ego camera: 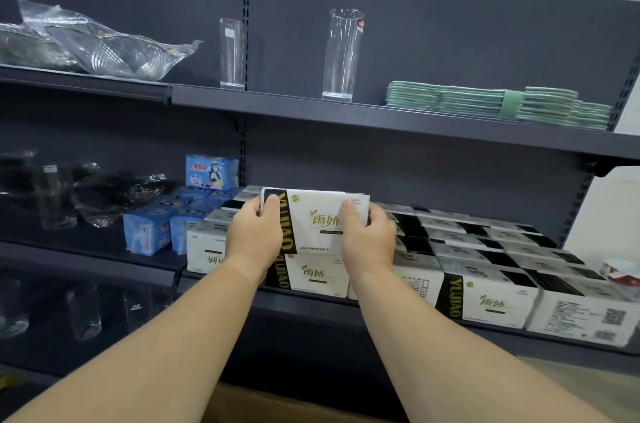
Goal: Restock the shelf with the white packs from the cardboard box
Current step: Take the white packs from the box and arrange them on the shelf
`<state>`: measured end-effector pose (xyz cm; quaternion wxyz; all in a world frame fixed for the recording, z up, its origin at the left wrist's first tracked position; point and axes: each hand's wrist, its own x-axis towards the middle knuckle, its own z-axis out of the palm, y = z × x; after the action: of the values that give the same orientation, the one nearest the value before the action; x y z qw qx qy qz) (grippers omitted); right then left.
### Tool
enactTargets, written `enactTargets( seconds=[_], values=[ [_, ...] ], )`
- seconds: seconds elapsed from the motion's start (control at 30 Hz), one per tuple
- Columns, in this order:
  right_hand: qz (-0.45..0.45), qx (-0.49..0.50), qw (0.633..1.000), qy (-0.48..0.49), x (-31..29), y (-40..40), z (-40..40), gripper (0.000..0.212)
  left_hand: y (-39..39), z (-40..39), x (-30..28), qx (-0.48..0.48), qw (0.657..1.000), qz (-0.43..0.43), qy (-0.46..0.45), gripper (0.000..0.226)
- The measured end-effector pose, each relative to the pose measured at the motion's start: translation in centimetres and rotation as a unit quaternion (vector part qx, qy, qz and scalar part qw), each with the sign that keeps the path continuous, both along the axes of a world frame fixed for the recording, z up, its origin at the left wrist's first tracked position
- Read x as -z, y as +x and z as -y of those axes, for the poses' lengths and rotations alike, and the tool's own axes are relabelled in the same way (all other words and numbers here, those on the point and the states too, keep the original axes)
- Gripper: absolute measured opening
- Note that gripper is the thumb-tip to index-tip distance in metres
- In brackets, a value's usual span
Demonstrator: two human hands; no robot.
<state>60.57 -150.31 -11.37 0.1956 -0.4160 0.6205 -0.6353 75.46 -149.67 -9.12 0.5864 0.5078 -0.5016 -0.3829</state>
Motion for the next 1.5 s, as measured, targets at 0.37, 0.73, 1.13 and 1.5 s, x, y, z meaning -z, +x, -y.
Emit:
enactTargets(
  seconds=[0.37, 0.73, 1.13, 1.5],
  values=[
    [0.045, 0.015, 0.999, 0.0, -0.7, 4.2, 6.3, 0.055, 3.1, 8.6, 0.3, 0.007, 1.0, 0.003, -0.015, 0.028],
    [-0.009, 0.079, 0.997, -0.02, 1.5, 7.9, 17.9, 0.072, 6.5, 20.5, 0.4, 0.026, 1.0, 0.009, 0.0, 0.02],
    [0.006, 0.063, 0.997, 0.031, -0.3, 7.6, 23.7, 0.032, 6.3, 28.8, 0.1, 0.031, 0.999, 0.017, 0.019, 0.021],
    [0.011, 0.04, 0.998, 0.053, -0.3, 7.1, 27.8, 0.023, 6.0, 34.0, 0.9, 0.053, 0.998, 0.019, 0.03, 0.01]
  ],
)
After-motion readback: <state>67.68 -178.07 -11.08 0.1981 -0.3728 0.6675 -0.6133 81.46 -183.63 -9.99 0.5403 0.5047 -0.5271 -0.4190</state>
